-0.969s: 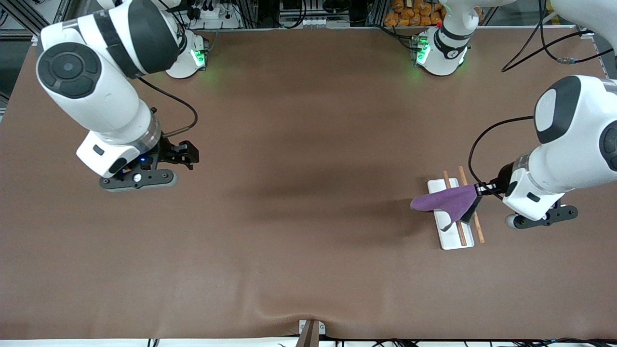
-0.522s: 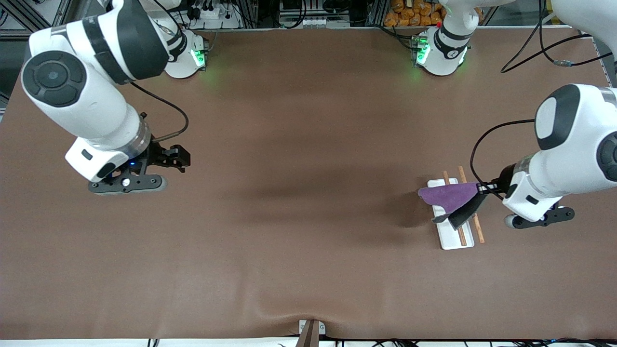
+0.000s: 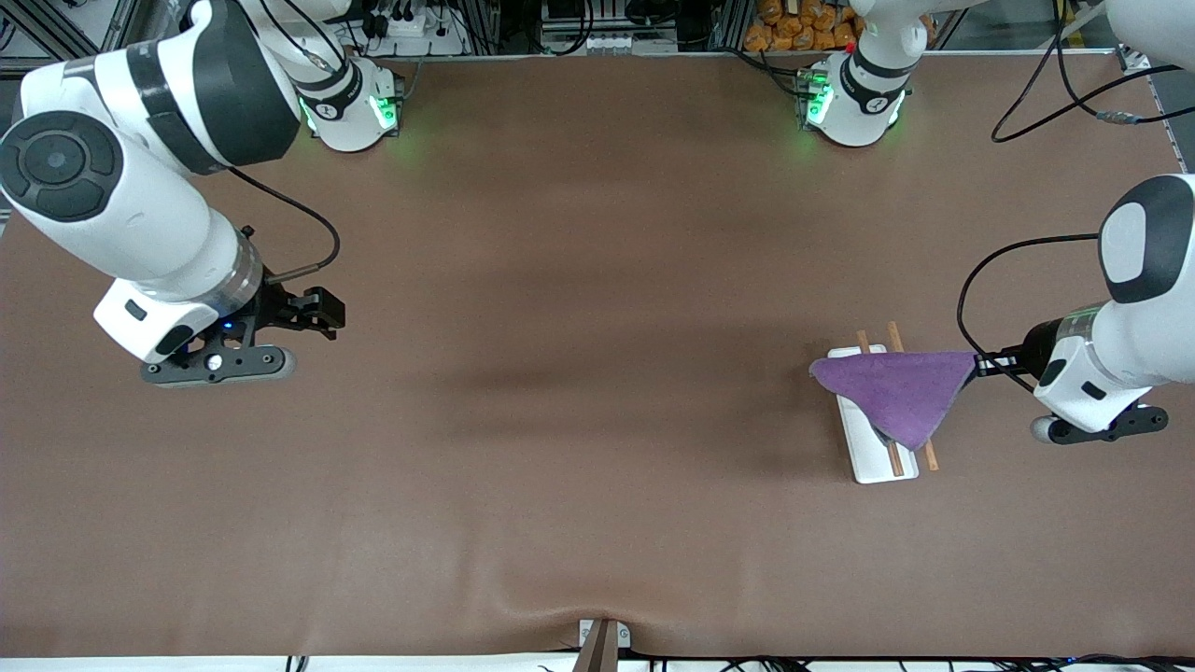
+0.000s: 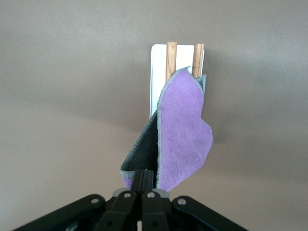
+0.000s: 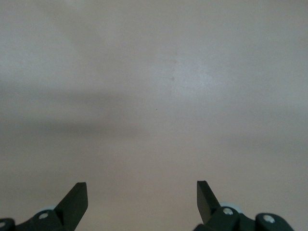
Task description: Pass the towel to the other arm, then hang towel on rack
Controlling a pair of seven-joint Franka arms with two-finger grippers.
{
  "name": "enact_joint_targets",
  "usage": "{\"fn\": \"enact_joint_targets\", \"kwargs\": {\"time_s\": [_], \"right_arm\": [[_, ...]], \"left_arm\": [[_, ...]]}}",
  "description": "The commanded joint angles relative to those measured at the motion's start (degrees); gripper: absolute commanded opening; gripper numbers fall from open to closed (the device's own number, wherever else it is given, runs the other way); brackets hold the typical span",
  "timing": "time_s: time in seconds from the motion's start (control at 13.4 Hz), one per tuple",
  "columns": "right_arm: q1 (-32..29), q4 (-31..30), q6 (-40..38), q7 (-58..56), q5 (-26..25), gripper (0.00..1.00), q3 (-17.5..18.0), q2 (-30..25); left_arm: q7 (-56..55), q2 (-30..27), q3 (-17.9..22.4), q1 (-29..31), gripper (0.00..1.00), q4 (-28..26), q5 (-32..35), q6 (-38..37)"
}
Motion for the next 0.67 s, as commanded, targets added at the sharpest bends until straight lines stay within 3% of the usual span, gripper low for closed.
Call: {"fn": "enact_joint_targets", "kwargs": {"time_s": [0.0,0.22,0.6], "right_arm": [[-4.2,-1.5,-1.5,-4.5,1.1,1.00,1.0,-2.2],[-9.5,-1.7,-6.4,-7.5,6.1,1.00,1.0,-5.0],[-14.3,-6.8,-10.0,-12.3,6.4,1.00,0.4,-13.1]], "left_arm": [[0.5,-0.4,-0.4,1.1,0.00,-1.3,0.7,-0.5],[3.6,0.0,-0.4,2.5,0.00,-1.3,0.6,-0.5],[7.5,0.4,-0.4,5.4,0.00,-1.3,0.6,-0.5]]}}
